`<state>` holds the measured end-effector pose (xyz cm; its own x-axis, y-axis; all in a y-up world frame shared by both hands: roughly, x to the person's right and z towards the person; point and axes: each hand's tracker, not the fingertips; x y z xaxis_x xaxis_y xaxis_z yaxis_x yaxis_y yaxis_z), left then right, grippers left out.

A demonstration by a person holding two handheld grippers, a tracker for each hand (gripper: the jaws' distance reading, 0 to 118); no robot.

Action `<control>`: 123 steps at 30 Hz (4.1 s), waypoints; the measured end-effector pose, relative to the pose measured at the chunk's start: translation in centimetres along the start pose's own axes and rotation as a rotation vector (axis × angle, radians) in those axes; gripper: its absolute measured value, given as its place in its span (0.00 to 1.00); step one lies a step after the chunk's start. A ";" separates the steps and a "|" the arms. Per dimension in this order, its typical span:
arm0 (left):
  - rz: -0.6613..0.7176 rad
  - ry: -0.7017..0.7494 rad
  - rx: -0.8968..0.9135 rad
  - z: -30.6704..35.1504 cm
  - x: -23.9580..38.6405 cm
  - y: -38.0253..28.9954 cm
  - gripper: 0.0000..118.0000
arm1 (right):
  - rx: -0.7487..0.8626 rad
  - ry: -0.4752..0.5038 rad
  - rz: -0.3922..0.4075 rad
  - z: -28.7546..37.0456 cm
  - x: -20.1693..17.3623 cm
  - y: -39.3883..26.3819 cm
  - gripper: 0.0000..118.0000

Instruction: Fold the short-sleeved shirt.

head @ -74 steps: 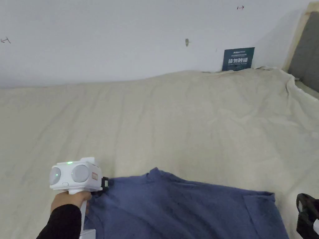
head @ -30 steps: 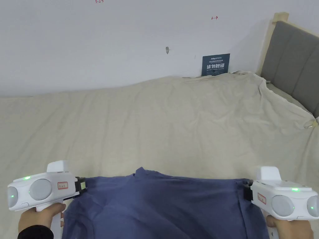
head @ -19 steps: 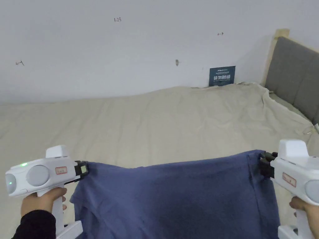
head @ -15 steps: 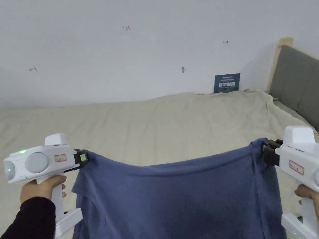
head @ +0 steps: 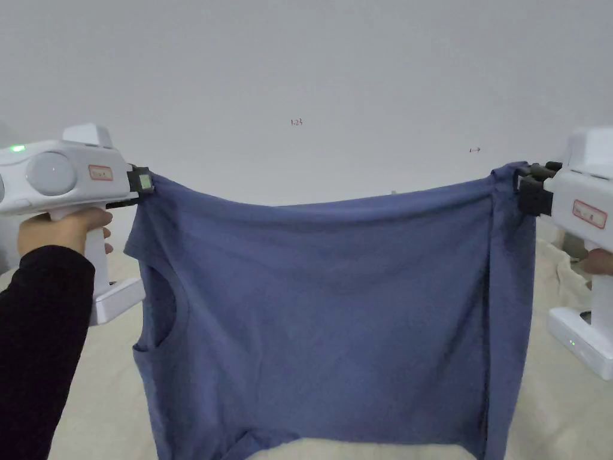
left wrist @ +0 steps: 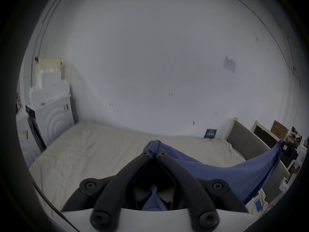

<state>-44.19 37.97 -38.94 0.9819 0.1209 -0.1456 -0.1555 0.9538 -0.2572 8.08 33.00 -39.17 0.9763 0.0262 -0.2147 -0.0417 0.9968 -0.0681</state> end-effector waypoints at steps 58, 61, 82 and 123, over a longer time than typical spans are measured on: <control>0.015 0.008 -0.586 8.8 -6.1 -43.6 0.00 | -0.573 0.057 -0.254 15.8 1.0 -35.8 0.02; 0.007 0.013 -0.595 10.7 -6.3 -44.7 0.00 | -0.588 0.061 -0.251 17.8 1.2 -36.4 0.02; 0.050 0.076 -0.704 14.7 -6.1 -51.9 0.00 | -0.787 -0.001 -0.269 21.8 1.3 -45.1 0.02; -0.022 0.058 0.080 18.8 2.8 -34.3 0.00 | -0.105 -0.117 -0.034 22.2 -6.2 -23.6 0.00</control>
<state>-34.08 10.75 -12.59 0.9769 0.0855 -0.1960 -0.1223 0.9752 -0.1843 7.68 10.97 -14.61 0.9954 0.0077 -0.0958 -0.0245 0.9841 -0.1757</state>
